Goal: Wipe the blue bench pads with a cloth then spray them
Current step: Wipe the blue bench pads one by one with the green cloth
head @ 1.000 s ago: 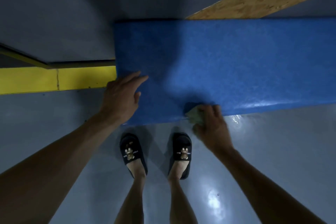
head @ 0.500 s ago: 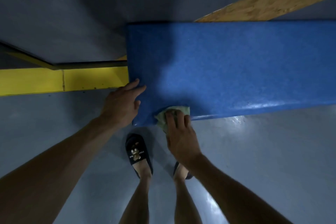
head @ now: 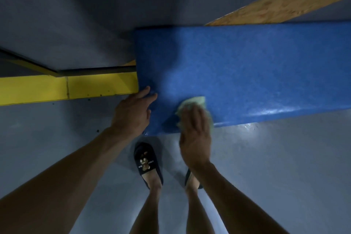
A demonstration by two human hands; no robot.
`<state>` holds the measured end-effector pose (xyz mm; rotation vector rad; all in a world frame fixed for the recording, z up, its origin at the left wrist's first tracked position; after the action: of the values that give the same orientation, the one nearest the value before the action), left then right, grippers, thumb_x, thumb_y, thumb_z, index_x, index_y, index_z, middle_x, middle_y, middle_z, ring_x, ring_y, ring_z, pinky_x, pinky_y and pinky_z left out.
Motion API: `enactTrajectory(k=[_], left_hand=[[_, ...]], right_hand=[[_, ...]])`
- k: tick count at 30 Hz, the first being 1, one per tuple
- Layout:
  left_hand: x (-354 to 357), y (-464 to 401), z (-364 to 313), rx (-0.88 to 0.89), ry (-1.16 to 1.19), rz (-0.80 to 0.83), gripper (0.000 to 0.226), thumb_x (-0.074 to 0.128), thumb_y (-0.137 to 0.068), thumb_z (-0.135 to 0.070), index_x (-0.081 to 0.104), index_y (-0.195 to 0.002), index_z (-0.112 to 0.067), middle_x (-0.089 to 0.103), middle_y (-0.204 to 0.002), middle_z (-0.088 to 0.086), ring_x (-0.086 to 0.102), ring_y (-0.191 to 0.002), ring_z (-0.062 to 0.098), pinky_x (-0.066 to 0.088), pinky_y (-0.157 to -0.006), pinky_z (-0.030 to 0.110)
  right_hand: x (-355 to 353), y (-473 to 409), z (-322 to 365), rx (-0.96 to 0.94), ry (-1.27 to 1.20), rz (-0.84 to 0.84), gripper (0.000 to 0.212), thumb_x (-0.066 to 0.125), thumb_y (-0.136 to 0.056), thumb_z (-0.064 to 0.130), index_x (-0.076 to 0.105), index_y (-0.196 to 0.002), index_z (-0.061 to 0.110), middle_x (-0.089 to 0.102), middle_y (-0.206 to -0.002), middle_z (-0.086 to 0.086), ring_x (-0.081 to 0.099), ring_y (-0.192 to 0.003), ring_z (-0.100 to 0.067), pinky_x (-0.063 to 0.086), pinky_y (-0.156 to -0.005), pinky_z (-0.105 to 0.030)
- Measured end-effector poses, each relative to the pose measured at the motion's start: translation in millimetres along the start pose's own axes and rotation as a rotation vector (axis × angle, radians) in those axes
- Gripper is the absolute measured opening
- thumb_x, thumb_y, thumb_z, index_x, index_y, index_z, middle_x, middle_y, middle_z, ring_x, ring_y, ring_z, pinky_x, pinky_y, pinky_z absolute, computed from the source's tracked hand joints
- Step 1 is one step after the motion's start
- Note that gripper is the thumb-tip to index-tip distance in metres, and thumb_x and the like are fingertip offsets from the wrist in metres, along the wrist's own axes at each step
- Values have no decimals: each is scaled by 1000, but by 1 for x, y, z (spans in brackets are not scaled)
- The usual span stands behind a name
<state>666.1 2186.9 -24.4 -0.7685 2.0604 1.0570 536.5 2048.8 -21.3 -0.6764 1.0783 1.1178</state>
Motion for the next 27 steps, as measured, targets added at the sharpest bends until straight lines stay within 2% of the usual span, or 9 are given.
enactTrajectory(k=[3, 5, 8, 10, 14, 17, 20, 22, 27], left_hand=[[0, -3, 1, -5, -37, 25, 55, 56, -96, -20, 39, -148, -28, 22, -161, -9, 37, -140, 21, 37, -112, 39], [0, -3, 1, -6, -58, 36, 54, 53, -97, -21, 38, -148, -29, 20, -162, -10, 36, -141, 20, 36, -112, 37], [1, -4, 2, -5, -37, 47, 54, 53, -96, -19, 39, -147, -29, 21, -162, -10, 35, -141, 21, 35, -113, 38], [2, -5, 3, -6, -19, 56, 54, 54, -96, -20, 40, -147, -30, 21, -162, -10, 36, -141, 21, 36, -113, 39], [2, -7, 5, -13, -5, 71, 54, 54, -96, -20, 40, -147, -31, 20, -162, -12, 35, -142, 20, 35, -113, 38], [0, -7, 9, -16, 19, 84, 54, 54, -96, -18, 41, -147, -31, 19, -162, -12, 33, -143, 18, 34, -114, 37], [-2, -7, 9, 2, -1, 77, 55, 53, -96, -17, 39, -148, -31, 19, -162, -11, 35, -142, 20, 33, -114, 37], [-2, -8, 8, 5, 4, 73, 56, 51, -97, -15, 38, -148, -31, 19, -162, -10, 35, -142, 20, 32, -115, 36], [0, -5, 5, 1, -15, 65, 62, 52, -94, -11, 35, -149, -34, 17, -163, -10, 40, -138, 22, 35, -112, 36]], right_hand=[[3, -4, 27, -470, 70, 210, 60, 49, -83, 5, 52, -142, 15, 45, -151, -9, 35, -143, -32, 29, -119, -45], [-11, -25, -4, -592, 90, 266, 60, 49, -81, 8, 54, -140, 20, 48, -149, -4, 41, -139, -30, 32, -116, -41], [-41, -73, -83, -280, 79, 237, 54, 49, -91, 26, 48, -145, 28, 41, -154, -3, 39, -141, -29, 38, -112, -38], [-58, -88, -117, 59, 7, 57, 60, 35, -88, 37, 50, -144, 22, 41, -153, -10, 38, -141, -33, 38, -113, -40], [-37, -79, -72, 453, -167, -253, 57, 36, -82, 23, 59, -133, 10, 51, -140, -24, 48, -127, -47, 40, -108, -54], [-6, -65, 11, 133, -156, -128, 53, 54, -85, 5, 55, -136, 18, 52, -143, -16, 46, -133, -41, 40, -109, -54], [11, -49, 43, -508, 51, 275, 48, 45, -96, 18, 50, -143, 21, 42, -153, -7, 33, -145, -27, 30, -118, -44], [-8, -63, 8, -581, 81, 397, 45, 40, -100, 27, 47, -145, 29, 38, -156, -2, 29, -145, -10, 25, -120, -33], [-64, -121, -124, 248, -3, -2, 66, 41, -81, 36, 51, -142, 12, 41, -150, -21, 38, -137, -42, 33, -115, -42]])
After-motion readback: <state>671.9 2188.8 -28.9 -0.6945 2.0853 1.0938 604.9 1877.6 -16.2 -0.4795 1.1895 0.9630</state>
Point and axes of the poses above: each hand's wrist, its own y-axis away from the middle knuckle, its own x-axis out of the palm, z = x × y, the point moved 10 cm from there along -y, towards the middle knuckle
